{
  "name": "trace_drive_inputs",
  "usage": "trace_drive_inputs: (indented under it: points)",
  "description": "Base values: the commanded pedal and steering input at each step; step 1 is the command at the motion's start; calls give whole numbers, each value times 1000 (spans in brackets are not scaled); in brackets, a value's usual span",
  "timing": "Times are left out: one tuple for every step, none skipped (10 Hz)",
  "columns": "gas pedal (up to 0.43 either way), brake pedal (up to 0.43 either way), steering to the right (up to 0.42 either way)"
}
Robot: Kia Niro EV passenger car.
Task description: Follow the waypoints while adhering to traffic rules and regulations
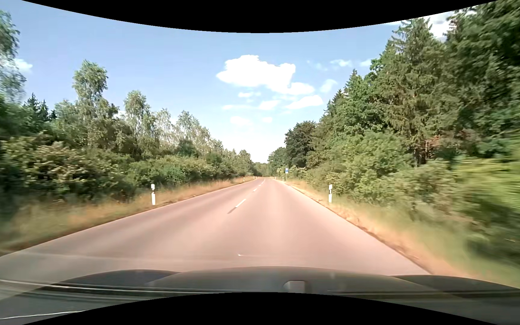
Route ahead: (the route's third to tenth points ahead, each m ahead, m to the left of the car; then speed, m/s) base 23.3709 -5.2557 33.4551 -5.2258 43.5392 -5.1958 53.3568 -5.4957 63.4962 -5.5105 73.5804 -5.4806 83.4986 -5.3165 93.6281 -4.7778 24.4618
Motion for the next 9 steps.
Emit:
trace_drive_inputs:
  points:
    - [150,6,-3]
    - [150,6,-3]
    - [150,6,-4]
    - [177,6,-5]
    - [189,6,-5]
    - [189,6,-4]
    - [189,6,-3]
    - [189,6,-3]
    - [189,6,-2]
